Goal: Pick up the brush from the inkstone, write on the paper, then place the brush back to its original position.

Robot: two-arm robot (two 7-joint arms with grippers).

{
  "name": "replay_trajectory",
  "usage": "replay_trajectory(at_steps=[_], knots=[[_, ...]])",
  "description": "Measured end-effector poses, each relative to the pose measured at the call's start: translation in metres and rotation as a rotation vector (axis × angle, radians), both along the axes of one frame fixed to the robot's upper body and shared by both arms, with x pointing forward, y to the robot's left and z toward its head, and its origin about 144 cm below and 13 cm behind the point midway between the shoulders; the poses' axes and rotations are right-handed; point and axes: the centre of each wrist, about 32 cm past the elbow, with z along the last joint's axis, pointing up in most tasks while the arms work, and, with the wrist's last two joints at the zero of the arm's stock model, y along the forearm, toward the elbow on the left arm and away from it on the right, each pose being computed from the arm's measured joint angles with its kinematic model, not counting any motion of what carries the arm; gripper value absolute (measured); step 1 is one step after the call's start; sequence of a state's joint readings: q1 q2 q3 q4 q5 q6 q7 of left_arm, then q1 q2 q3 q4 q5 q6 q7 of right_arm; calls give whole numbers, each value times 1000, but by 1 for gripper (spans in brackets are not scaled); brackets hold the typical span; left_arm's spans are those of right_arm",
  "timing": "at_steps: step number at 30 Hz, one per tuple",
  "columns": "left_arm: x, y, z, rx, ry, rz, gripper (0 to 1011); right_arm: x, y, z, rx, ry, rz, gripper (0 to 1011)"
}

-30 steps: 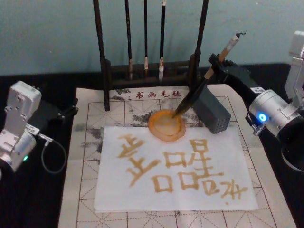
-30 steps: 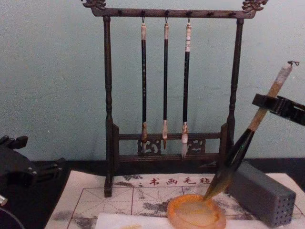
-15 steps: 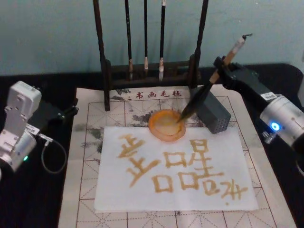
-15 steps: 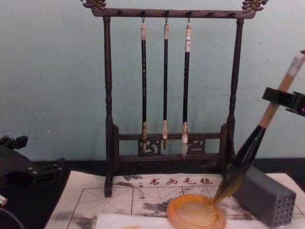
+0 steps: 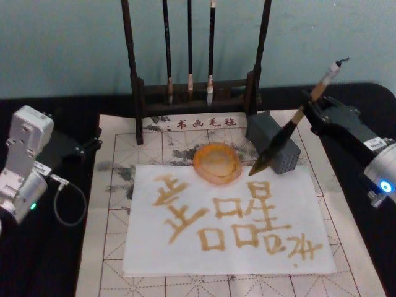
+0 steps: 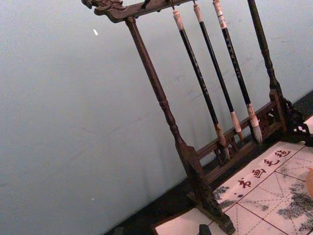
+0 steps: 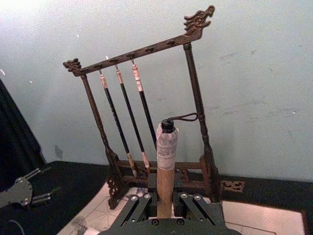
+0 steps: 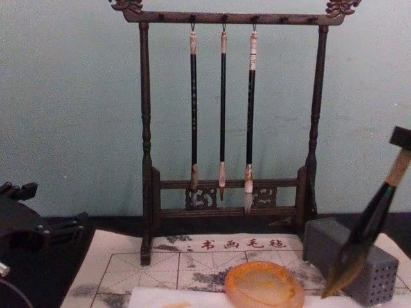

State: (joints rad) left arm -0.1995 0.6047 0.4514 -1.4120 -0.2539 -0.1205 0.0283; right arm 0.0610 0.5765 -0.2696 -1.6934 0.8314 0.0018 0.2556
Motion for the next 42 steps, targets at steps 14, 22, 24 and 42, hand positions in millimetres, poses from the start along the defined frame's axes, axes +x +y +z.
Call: replay_trajectory(at_steps=[14,22,24,42], knots=[[0,0,0,0,0,0,1001,-27,-14,-4,-33,-6,-37,195],[0,0,0,0,0,0,1001,-37,-17,-7,-51,-9,-59,195],[0,0,0,0,0,0,1001,-38,-17,-8,-57,-11,-65,195],[0,0,0,0,0,0,1001,-38,-19,-13,-109,-42,-107,195]])
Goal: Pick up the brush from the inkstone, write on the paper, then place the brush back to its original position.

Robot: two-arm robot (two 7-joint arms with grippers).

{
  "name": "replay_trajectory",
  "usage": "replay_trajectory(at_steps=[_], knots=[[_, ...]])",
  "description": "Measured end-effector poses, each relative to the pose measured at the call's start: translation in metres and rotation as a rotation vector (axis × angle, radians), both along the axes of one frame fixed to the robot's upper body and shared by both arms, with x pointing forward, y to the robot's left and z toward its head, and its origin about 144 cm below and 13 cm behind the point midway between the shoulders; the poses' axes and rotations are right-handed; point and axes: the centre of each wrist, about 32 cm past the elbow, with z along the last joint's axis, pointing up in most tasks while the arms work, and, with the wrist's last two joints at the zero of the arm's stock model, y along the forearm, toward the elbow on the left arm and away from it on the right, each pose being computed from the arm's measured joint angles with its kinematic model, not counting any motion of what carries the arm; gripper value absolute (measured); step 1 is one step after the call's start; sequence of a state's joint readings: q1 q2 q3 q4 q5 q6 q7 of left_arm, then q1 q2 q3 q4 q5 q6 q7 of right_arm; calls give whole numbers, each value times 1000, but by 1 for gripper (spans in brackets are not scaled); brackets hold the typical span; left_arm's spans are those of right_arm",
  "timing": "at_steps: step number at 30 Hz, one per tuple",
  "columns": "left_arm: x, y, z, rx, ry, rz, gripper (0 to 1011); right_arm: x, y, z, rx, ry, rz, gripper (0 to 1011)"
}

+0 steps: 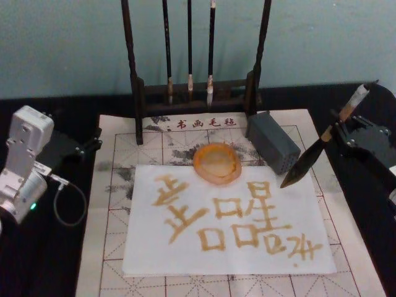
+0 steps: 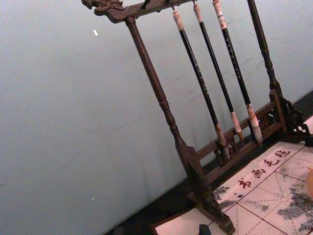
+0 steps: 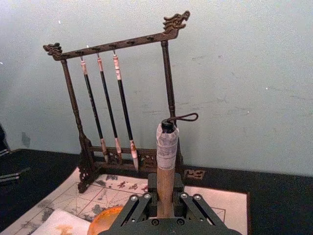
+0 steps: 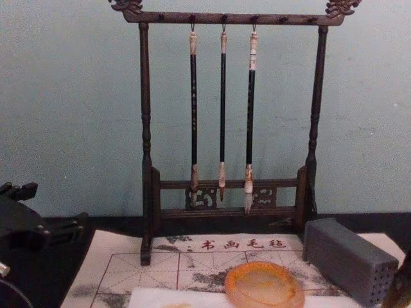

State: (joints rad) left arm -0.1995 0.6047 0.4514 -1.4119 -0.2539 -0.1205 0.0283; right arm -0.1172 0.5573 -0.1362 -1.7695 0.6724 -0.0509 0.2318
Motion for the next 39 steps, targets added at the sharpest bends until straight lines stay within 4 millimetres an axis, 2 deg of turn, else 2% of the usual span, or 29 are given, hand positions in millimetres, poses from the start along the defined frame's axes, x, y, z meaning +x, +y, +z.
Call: replay_trajectory(at_steps=[19,39], knots=[[0,0,0,0,0,0,1001,8,7,-7,-25,-26,17,195],[0,0,0,0,0,0,1001,6,9,-14,-62,-35,9,195]])
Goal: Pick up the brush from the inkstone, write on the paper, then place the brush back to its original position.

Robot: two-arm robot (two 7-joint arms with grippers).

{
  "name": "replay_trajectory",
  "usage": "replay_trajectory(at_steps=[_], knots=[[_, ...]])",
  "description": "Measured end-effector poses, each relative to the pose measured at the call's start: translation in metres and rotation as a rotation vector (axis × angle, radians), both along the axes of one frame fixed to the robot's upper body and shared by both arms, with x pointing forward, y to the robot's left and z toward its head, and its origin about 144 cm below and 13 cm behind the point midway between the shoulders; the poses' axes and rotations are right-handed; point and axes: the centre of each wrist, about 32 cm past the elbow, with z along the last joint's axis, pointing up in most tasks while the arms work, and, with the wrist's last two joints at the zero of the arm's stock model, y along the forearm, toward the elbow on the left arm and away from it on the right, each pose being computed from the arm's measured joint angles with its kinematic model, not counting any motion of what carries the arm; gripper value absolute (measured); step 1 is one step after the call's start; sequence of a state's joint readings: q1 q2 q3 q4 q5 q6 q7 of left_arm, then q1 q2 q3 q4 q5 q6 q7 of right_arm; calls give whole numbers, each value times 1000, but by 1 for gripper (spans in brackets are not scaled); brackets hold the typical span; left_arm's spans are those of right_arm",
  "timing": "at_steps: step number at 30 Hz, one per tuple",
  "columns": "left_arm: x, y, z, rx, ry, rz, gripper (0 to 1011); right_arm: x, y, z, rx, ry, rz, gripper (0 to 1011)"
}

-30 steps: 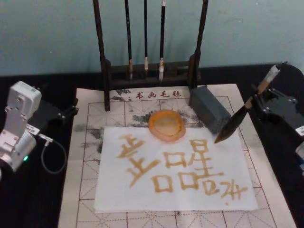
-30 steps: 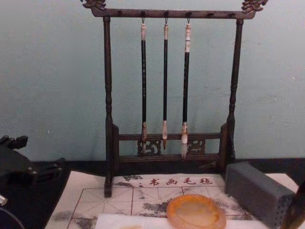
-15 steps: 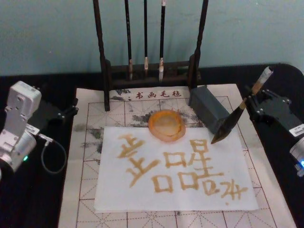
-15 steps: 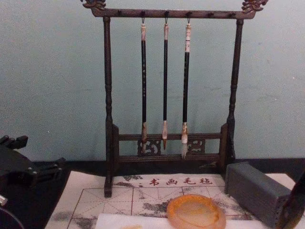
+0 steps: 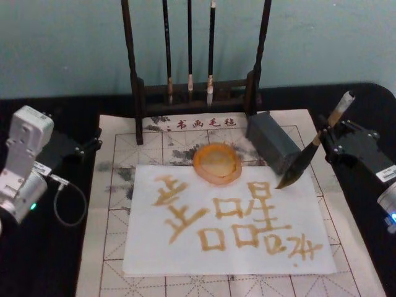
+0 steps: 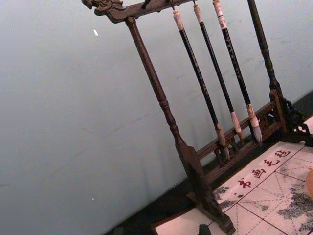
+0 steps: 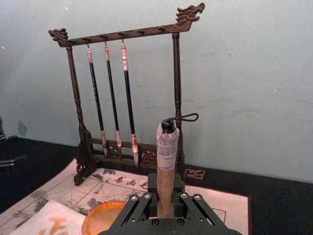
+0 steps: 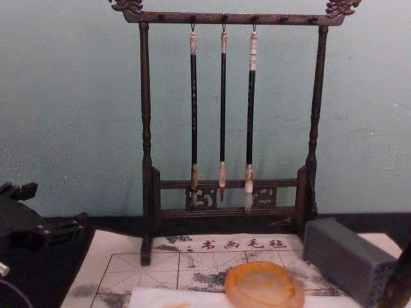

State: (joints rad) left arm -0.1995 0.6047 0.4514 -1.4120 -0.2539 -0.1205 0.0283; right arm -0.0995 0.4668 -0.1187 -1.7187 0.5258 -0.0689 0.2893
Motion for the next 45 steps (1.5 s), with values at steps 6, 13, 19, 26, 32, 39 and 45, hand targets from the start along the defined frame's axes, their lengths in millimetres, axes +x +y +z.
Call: replay_trajectory(at_steps=[6,13,19,26,32,39,45], knots=[[0,0,0,0,0,0,1001,-4,-1,0,-5,-3,-4,195],[0,0,0,0,0,0,1001,-7,-5,1,-19,-4,-12,195],[0,0,0,0,0,0,1001,-10,-9,2,-34,-5,-21,195],[0,0,0,0,0,0,1001,-12,-13,2,-45,-7,-33,195],[0,0,0,0,0,0,1001,-12,-14,3,-51,-10,-37,195],[0,0,0,0,0,0,1001,-13,-16,5,-61,-17,-41,195],[0,0,0,0,0,0,1001,-14,-17,9,-62,-30,-39,195]])
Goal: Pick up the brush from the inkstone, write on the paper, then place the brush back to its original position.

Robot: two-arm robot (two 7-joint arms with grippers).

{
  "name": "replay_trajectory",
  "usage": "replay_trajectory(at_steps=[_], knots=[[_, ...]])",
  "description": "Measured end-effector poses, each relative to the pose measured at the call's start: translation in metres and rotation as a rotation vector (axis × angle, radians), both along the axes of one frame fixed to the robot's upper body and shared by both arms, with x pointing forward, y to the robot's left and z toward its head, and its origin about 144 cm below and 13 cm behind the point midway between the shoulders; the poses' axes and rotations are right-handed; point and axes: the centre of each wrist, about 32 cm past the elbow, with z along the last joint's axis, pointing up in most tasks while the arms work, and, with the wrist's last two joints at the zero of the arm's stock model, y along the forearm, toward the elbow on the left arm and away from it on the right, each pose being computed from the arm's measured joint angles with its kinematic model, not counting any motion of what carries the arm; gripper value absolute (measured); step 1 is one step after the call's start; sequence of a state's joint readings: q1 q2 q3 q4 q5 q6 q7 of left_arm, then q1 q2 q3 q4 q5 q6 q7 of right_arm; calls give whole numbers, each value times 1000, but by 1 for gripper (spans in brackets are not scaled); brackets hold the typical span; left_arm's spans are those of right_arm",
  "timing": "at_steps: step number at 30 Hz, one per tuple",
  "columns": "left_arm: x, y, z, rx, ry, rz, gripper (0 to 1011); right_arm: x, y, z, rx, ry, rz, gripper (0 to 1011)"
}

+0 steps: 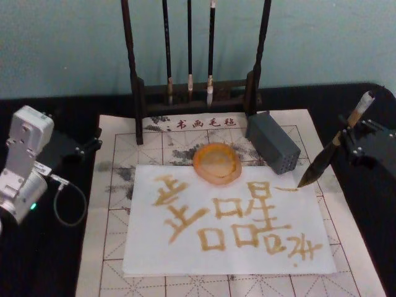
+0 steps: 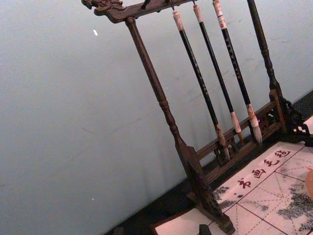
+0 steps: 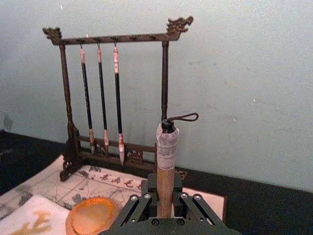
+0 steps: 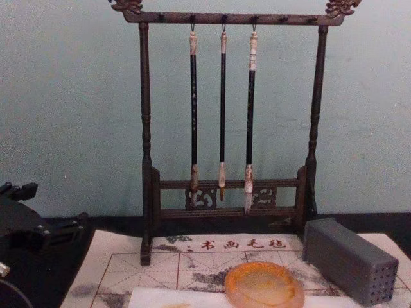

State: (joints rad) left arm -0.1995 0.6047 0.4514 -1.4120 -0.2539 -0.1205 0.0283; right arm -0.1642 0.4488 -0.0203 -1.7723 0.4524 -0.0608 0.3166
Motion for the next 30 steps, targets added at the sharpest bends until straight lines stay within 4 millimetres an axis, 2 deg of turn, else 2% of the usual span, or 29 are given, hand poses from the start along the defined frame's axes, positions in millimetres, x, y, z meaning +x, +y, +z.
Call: replay_trajectory(at_steps=[12,30], knots=[[0,0,0,0,0,0,1001,9,5,17,155,19,49,195],[0,0,0,0,0,0,1001,55,36,27,438,152,103,195]])
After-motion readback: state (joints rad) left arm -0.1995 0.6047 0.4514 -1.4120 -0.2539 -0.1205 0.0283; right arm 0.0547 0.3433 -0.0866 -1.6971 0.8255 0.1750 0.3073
